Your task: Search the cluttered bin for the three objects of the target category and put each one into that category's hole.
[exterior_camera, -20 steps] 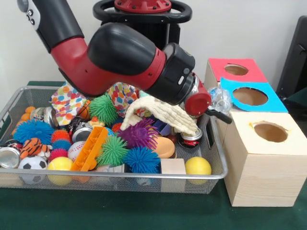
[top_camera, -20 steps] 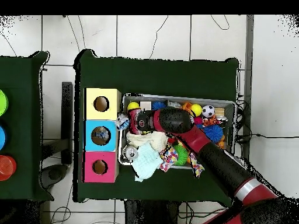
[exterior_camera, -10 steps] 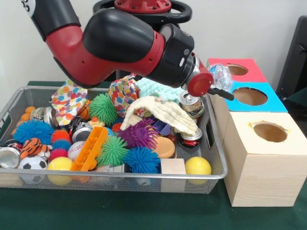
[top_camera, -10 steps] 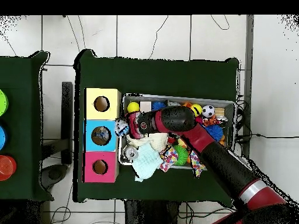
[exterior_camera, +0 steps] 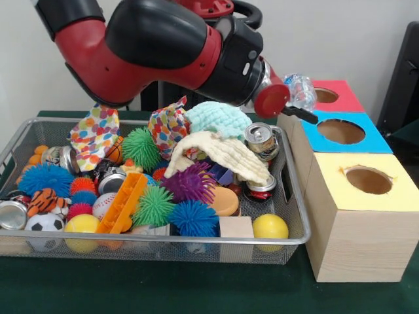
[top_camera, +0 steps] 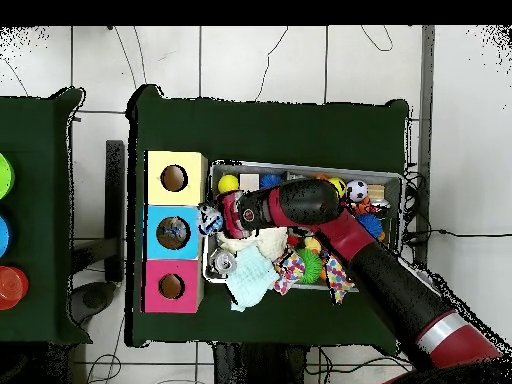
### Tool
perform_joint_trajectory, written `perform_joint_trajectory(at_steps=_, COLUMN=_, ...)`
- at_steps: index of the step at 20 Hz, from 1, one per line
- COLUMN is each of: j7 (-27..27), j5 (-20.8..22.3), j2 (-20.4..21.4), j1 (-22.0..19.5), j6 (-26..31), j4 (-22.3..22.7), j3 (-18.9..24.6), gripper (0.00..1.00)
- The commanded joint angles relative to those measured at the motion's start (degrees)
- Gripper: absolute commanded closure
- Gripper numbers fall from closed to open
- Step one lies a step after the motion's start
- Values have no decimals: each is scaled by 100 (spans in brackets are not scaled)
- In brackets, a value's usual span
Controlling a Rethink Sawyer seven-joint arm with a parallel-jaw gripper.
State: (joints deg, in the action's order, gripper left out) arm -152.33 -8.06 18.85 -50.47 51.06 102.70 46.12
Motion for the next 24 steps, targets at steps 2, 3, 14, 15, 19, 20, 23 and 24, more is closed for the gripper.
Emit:
perform_joint_trajectory(at_steps=2, j7=-411, j5=41, j2=155, j1=461, j6=-895, j4=339, j3=-405, gripper=0)
perform_joint_trajectory(at_steps=3, j7=-519, j5=35, j2=206, j1=551, j6=-1034, j4=396, j3=-440, gripper=0)
perform_joint_trajectory(at_steps=14, j7=-609, j5=-263, j2=-85, j1=1135, j6=-1986, j4=623, j3=-538, gripper=0)
perform_joint_trajectory(at_steps=15, j7=-607, j5=-303, j2=-2, j1=1128, j6=-1920, j4=628, j3=-548, gripper=0)
perform_joint_trajectory(at_steps=19, j7=-553, j5=-310, j2=210, j1=1116, j6=-1877, j4=656, j3=-609, gripper=0)
perform_joint_trajectory(at_steps=20, j7=-523, j5=-291, j2=210, j1=1105, j6=-1879, j4=656, j3=-625, gripper=0)
perform_joint_trajectory(at_steps=23, j7=-425, j5=-212, j2=365, j1=1075, j6=-1779, j4=702, j3=-618, gripper=0)
perform_joint_trajectory(at_steps=24, j7=-356, j5=-148, j2=418, j1=1072, j6=-1744, j4=696, j3=-632, gripper=0)
